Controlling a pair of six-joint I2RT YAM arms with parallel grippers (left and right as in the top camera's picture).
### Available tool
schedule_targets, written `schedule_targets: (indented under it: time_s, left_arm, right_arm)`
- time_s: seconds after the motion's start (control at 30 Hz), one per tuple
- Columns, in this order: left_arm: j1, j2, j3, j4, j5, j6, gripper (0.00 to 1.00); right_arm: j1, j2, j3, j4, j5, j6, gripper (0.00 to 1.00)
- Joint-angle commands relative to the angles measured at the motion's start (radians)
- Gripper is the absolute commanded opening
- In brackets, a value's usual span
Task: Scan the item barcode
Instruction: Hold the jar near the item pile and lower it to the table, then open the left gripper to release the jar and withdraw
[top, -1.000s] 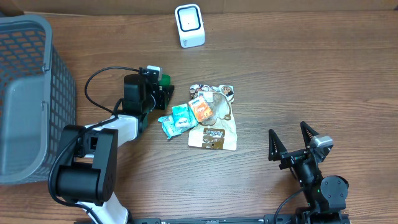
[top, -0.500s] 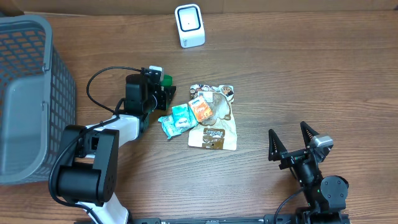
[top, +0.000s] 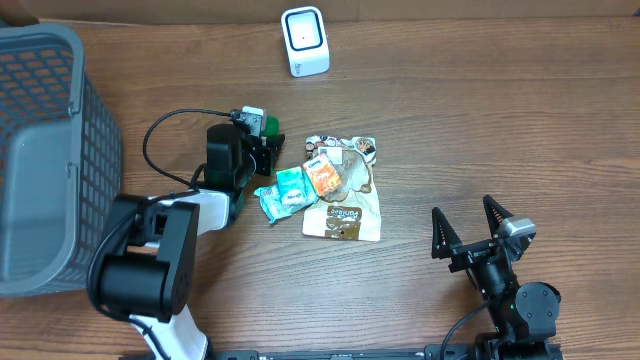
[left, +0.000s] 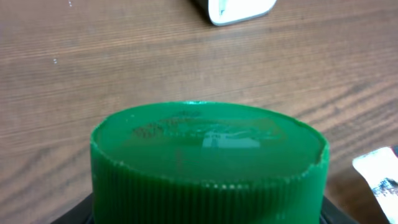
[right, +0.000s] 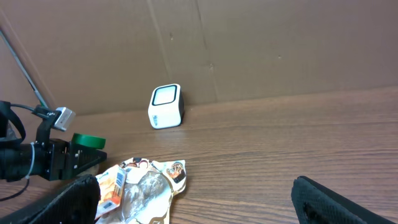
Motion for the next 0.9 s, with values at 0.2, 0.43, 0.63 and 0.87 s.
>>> schedule_targets:
  time_s: [0.2,0.43,0.63,0.87]
  left_arm:
    - [0.005,0.23,-0.058,0.226,-0.095,0.121,0.45]
    - [0.02,0.34,-0.034,0.245,-0.095,0.121,0.63]
    - [0.019,0.335,-0.034,0.274,-0.094,0.12,1.0]
    - [0.019,0.266,-0.035,0.244,-0.075,0.082,1.0]
  right_arm:
    - [0.004,-0.011,-0.01,0.005,0.01,-0.003,1.0]
    - [0.004,-0.011,-0.01,0.005,0.01,-0.003,1.0]
    - [0.004,-0.011,-0.01,0.005,0.01,-0.003,1.0]
    - [0.004,-0.011,-0.01,0.005,0.01,-0.003,1.0]
